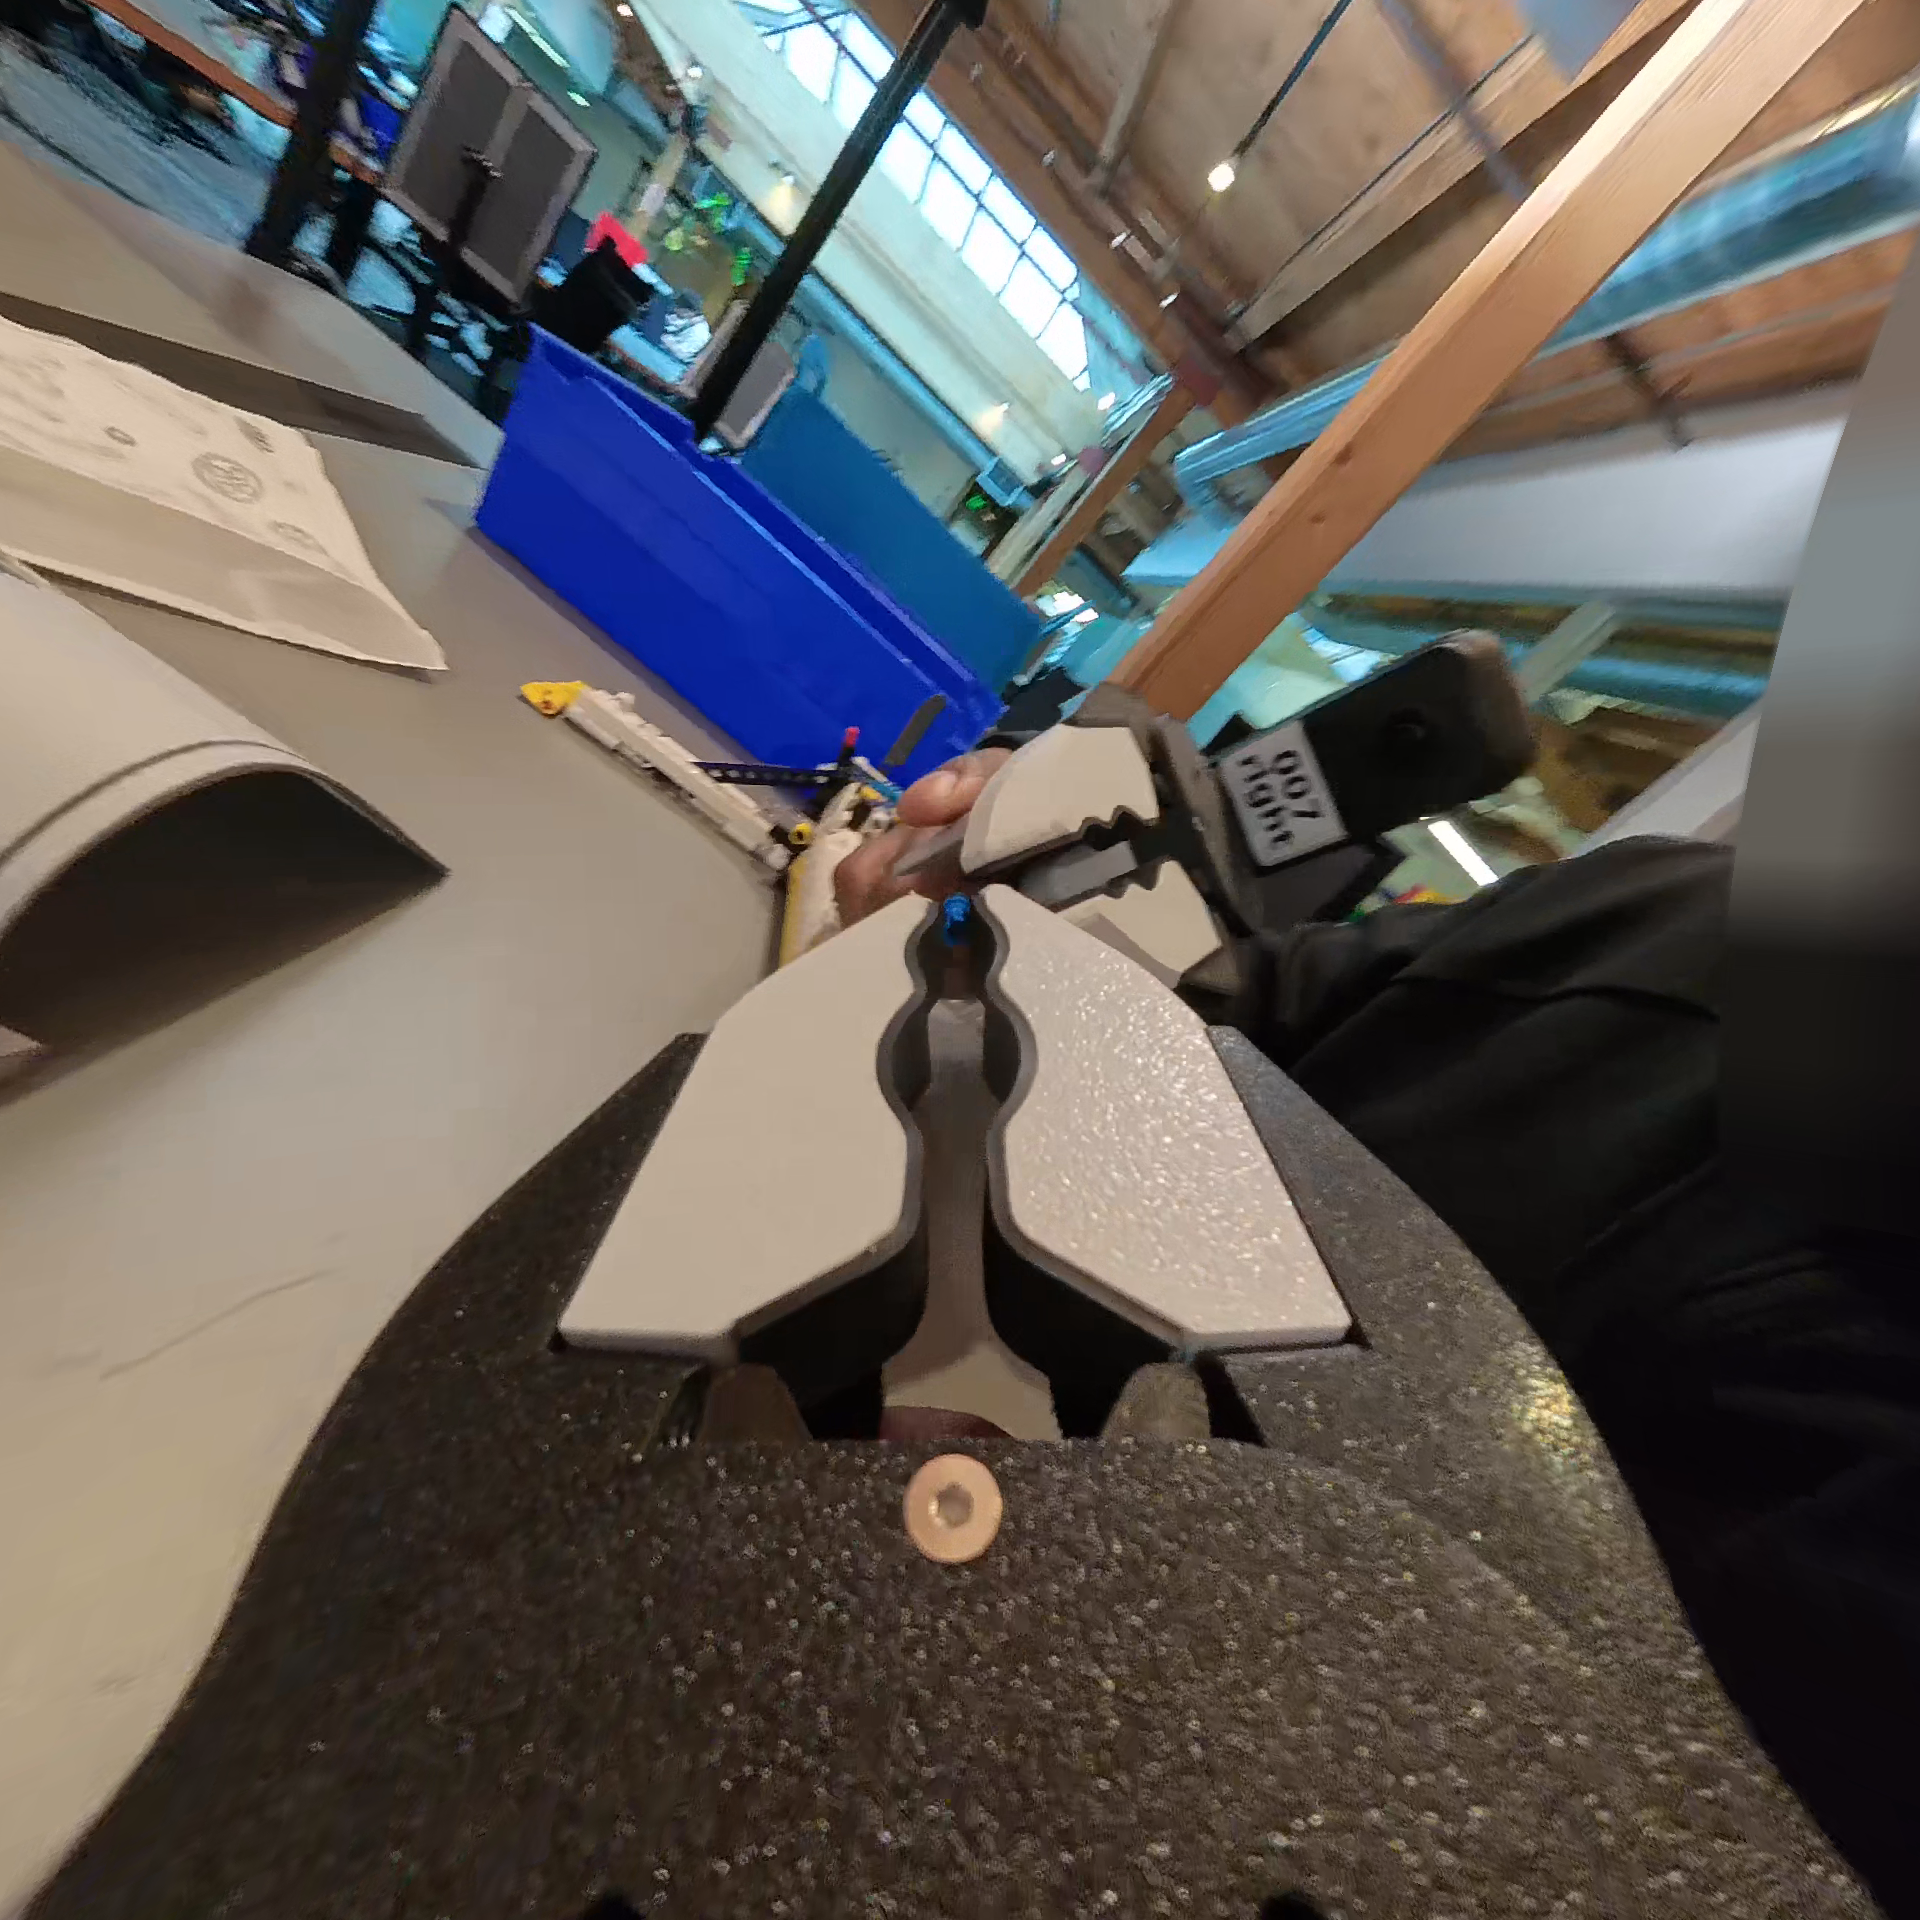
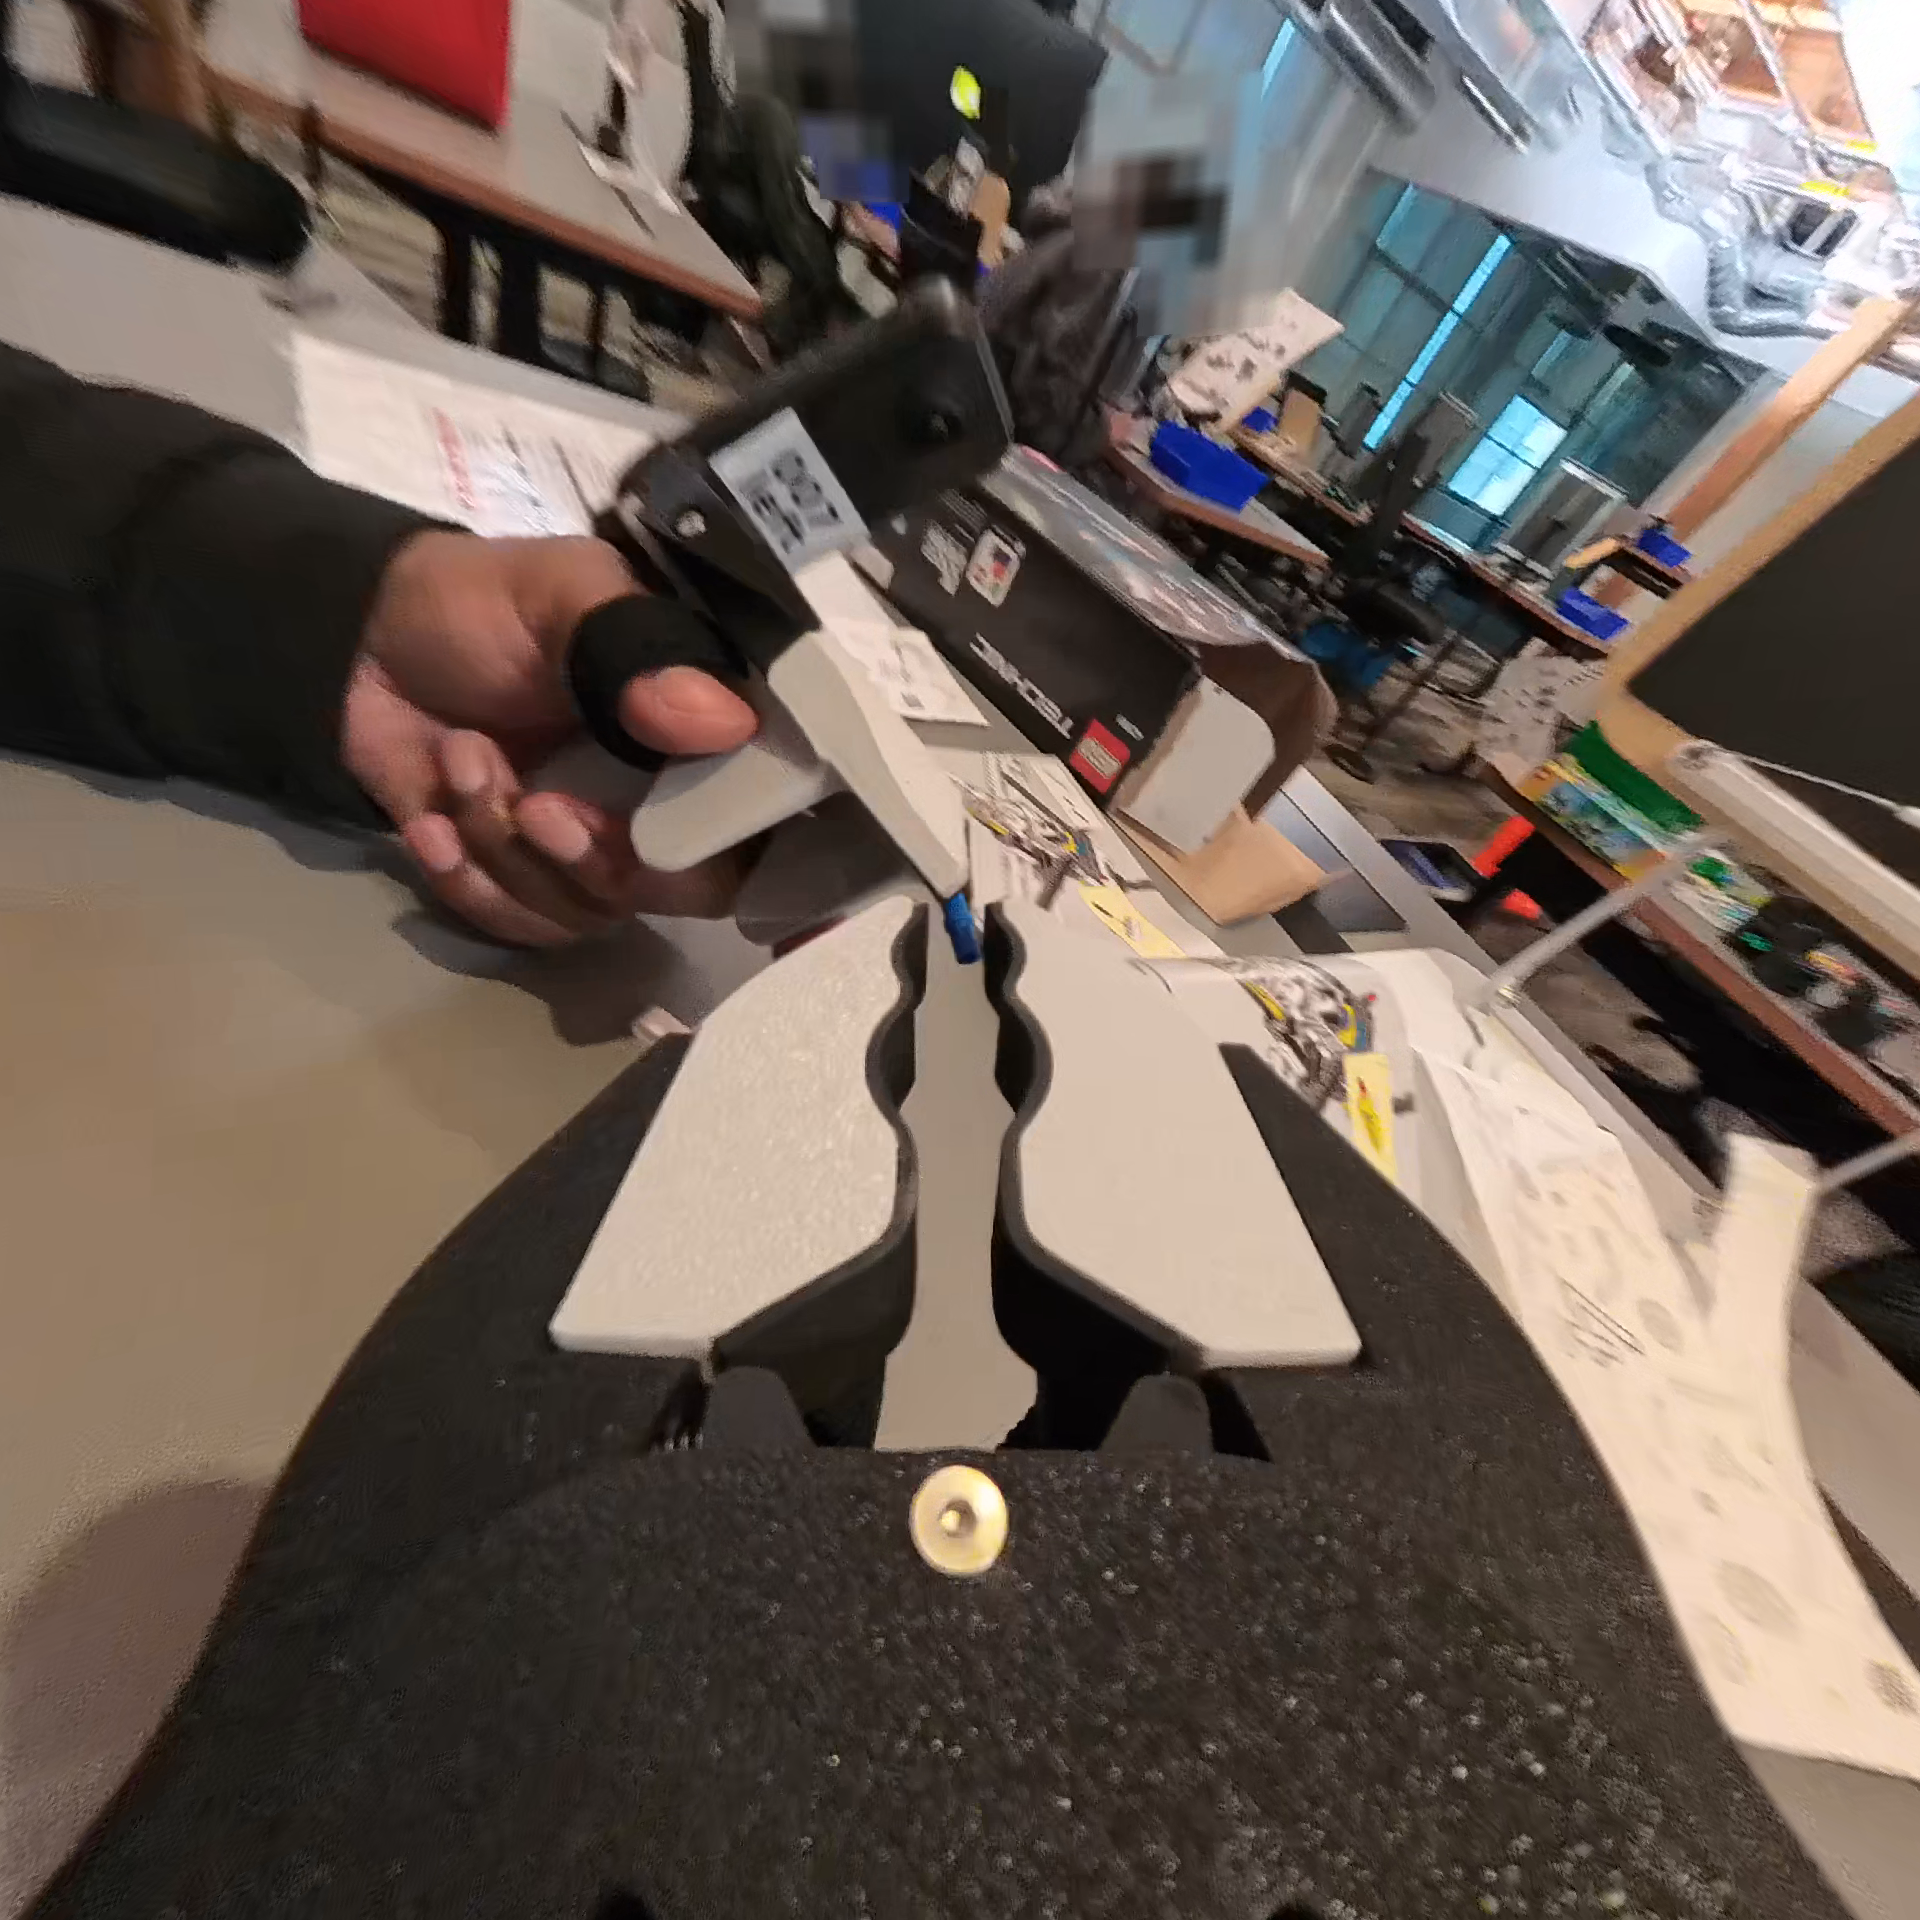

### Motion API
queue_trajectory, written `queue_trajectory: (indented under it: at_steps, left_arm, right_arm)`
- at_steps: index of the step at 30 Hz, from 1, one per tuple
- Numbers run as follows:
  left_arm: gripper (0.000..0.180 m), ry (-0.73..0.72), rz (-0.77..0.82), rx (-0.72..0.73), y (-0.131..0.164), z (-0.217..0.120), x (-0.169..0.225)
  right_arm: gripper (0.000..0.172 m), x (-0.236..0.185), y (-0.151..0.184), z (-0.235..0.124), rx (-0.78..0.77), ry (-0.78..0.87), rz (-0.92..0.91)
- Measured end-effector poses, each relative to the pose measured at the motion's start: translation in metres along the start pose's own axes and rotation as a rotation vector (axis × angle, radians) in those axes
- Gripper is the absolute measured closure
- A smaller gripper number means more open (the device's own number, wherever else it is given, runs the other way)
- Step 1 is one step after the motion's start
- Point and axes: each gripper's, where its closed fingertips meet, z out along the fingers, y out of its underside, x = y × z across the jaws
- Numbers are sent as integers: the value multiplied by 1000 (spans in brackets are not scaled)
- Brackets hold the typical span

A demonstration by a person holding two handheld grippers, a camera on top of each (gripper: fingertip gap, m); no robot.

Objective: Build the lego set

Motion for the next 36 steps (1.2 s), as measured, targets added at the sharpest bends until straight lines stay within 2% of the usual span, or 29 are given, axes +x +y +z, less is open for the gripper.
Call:
queue_trajectory:
  at_steps: [6,12,30,33,36]
  left_arm:
    - [177,155,-112,13,0,-2,15]
    - [177,178,-146,4,2,-1,16]
    - [177,214,-166,-13,6,0,20]
    - [176,176,-112,-7,5,2,18]
    - [162,31,81,-11,0,-2,5]
  right_arm:
    - [161,-6,-5,-3,63,-66,34]
    - [162,-10,-7,-4,83,-60,-16]
    - [167,-13,-9,-6,100,-90,-4]
    - [167,-11,-7,-6,79,-80,-1]
    - [167,-9,-5,-7,58,-60,15]
